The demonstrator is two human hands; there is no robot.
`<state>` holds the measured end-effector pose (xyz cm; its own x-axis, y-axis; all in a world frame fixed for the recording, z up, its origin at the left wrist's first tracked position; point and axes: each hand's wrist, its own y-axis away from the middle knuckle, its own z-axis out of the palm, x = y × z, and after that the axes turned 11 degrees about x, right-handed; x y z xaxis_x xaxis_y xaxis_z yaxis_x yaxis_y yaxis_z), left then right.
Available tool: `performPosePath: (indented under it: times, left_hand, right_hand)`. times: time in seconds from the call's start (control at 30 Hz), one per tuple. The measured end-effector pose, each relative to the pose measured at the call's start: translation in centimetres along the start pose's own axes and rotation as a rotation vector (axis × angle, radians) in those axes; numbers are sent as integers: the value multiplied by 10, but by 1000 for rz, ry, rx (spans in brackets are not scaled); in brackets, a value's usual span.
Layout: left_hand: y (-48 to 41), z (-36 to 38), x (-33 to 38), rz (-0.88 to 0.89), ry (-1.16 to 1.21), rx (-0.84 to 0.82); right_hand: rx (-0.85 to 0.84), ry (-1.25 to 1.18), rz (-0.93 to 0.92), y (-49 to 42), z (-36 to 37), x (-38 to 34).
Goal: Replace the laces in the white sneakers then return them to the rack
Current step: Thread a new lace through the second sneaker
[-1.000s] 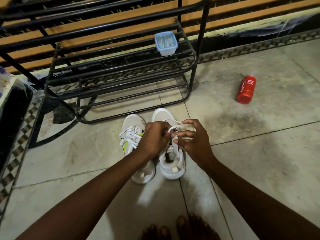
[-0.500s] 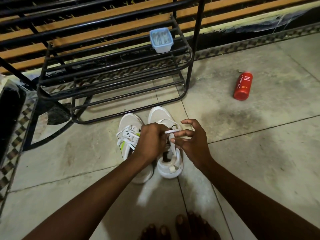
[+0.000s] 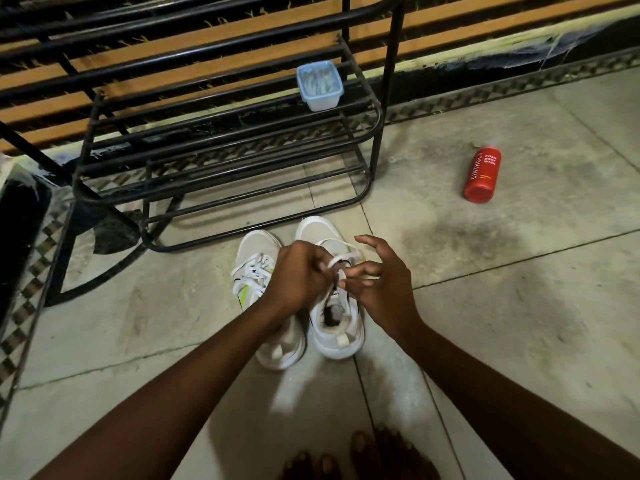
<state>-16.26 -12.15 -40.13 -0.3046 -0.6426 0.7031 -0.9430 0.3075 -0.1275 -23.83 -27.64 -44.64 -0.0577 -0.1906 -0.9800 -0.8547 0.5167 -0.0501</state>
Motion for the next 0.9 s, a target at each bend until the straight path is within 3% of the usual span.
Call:
performPosePath:
  times: [0.07, 0.23, 0.33, 0.47, 0.57, 0.9]
  left_hand:
    - [-1, 2, 0, -106, 98, -24]
    - [-2, -2, 9, 300, -209, -189]
    - [1, 0, 7, 386, -263, -154]
    - [9, 6, 3, 338, -228, -19]
    - [8, 7, 4, 333, -248, -29]
    - [8, 16, -4, 38, -34, 109]
  right_hand:
    - [3, -16, -4, 1, 1, 2]
    - [15, -45, -6, 0, -1, 6]
    - [10, -85, 42, 0, -1, 5]
    - [22, -90, 52, -1, 0, 7]
    - [42, -88, 87, 0, 3, 7]
    - [-10, -192, 161, 3, 5, 8]
